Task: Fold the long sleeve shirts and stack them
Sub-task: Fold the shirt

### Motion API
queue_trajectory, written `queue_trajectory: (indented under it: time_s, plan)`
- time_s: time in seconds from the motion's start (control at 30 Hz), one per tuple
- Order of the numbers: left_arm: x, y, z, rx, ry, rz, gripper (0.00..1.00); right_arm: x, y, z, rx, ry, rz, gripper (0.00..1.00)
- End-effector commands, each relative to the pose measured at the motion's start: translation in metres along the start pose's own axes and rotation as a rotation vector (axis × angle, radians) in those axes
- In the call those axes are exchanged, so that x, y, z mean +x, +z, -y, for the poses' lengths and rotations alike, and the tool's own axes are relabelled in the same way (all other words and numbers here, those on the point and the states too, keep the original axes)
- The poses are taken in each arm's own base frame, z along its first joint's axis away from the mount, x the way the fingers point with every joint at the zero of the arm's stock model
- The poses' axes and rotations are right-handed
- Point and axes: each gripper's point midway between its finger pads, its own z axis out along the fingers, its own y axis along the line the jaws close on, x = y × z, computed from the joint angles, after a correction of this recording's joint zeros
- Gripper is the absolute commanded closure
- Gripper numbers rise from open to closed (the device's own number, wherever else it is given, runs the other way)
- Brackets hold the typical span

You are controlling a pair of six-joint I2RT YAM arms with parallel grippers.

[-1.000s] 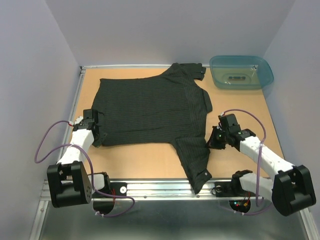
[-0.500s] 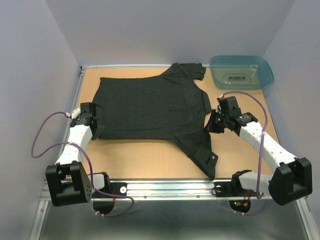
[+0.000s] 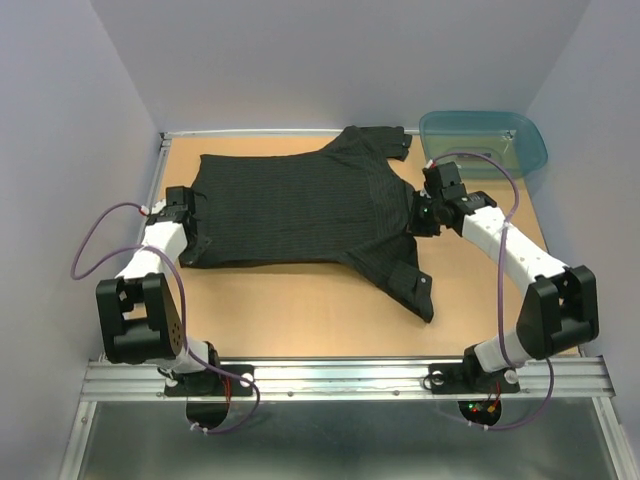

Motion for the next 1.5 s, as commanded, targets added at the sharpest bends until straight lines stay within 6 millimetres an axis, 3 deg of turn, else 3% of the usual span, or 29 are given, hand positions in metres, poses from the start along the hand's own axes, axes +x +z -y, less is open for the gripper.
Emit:
queue_trajectory:
  time_s: [0.0,0.17,0.5,0.7,0.83,0.87,0.97,1.0,1.1,1.17,1.33,1.37,1.43,1.47]
  plan:
    - [-0.024,0.002,0.017,0.027,0.013,0.045,1.00,-0.040,0.000,-0.008,0.014,-0.052,0.090,1.00]
    - [-0.036,0.013,0.028,0.013,0.035,0.046,1.00,-0.054,0.011,-0.007,0.046,-0.064,0.101,1.00]
    - [-0.056,0.024,0.041,-0.007,0.035,0.077,0.98,-0.059,0.035,0.001,0.097,-0.059,0.077,0.98]
    - [-0.073,0.022,0.052,-0.001,0.036,0.118,0.81,-0.062,0.045,0.007,0.136,-0.052,0.078,0.91]
    - [-0.082,0.021,0.059,0.011,0.040,0.134,0.60,-0.066,0.046,0.009,0.152,-0.046,0.091,0.73]
    - [-0.085,0.019,0.062,0.021,0.044,0.139,0.49,-0.068,0.046,0.010,0.158,-0.046,0.096,0.69]
    - [-0.088,0.014,0.064,0.034,0.045,0.149,0.27,-0.074,0.038,0.007,0.152,-0.051,0.122,0.46]
    - [-0.090,0.010,0.064,0.040,0.043,0.157,0.24,-0.079,0.030,0.004,0.143,-0.057,0.144,0.36]
    - [-0.089,-0.003,0.064,0.075,0.032,0.166,0.17,-0.083,0.015,0.000,0.127,-0.070,0.175,0.22]
    - [-0.080,-0.009,0.065,0.103,0.036,0.157,0.12,-0.082,0.001,-0.001,0.111,-0.076,0.199,0.18]
    - [-0.056,-0.038,0.076,0.204,0.098,0.172,0.06,-0.049,-0.013,0.008,0.090,-0.070,0.174,0.17]
    - [-0.049,-0.041,0.078,0.225,0.129,0.171,0.03,-0.027,-0.008,0.016,0.093,-0.062,0.128,0.17]
    - [-0.022,-0.052,0.089,0.282,0.210,0.174,0.01,-0.015,-0.019,0.018,0.076,-0.027,0.139,0.17]
    - [-0.011,-0.050,0.087,0.285,0.243,0.172,0.01,0.004,-0.020,0.026,0.083,-0.009,0.123,0.17]
